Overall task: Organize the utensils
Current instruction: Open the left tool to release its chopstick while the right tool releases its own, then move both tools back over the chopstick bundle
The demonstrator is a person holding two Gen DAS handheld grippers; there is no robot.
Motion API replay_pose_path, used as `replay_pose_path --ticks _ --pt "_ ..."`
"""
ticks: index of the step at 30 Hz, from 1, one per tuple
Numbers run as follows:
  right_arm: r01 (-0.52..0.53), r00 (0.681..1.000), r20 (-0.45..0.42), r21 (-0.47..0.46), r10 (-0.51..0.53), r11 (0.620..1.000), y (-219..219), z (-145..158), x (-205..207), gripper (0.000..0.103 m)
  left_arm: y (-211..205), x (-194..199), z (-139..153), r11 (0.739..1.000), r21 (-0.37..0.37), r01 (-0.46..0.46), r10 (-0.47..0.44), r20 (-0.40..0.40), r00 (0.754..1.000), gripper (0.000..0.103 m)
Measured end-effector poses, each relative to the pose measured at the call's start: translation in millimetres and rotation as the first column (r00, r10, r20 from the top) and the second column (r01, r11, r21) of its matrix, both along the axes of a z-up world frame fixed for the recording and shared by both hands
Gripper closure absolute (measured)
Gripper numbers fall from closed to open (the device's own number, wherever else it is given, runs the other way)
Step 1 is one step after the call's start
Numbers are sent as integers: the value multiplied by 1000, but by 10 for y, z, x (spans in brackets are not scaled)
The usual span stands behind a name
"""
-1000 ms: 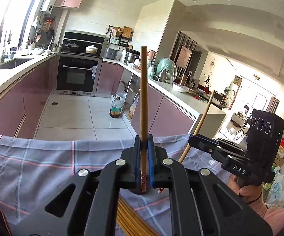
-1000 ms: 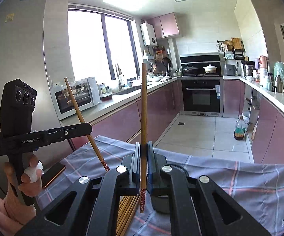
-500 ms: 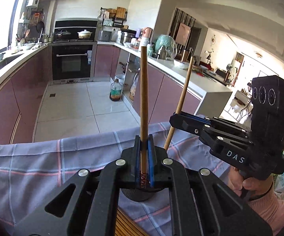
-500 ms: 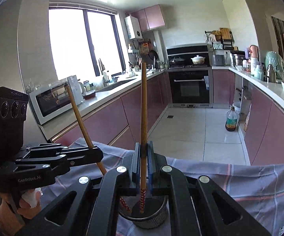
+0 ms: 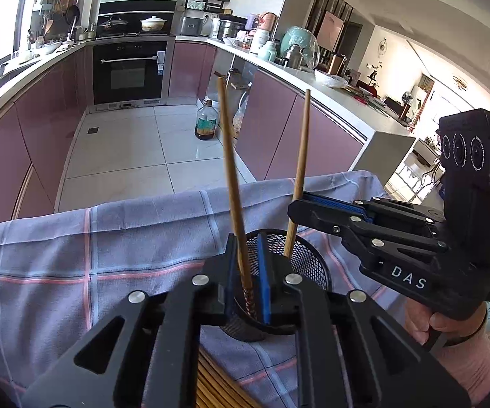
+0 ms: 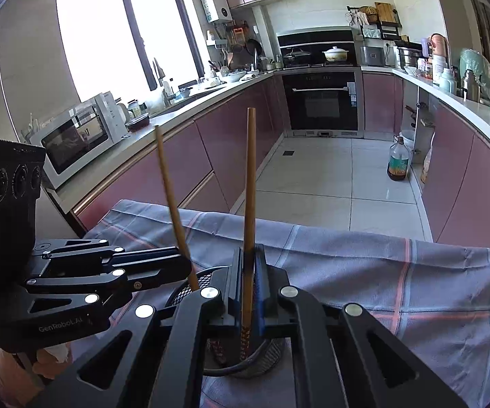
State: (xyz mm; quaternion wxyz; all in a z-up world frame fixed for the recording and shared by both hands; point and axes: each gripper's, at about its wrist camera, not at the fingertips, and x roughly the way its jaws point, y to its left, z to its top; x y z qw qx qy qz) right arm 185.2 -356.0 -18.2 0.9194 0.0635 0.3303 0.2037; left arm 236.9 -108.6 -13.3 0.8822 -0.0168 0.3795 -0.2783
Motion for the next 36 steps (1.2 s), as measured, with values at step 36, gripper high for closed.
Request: replay_pose_path --ticks 36 --pt "-182 974 -142 -21 178 983 519 -781 -1025 68 985 -1133 -869 973 113 -203 206 -11 978 56"
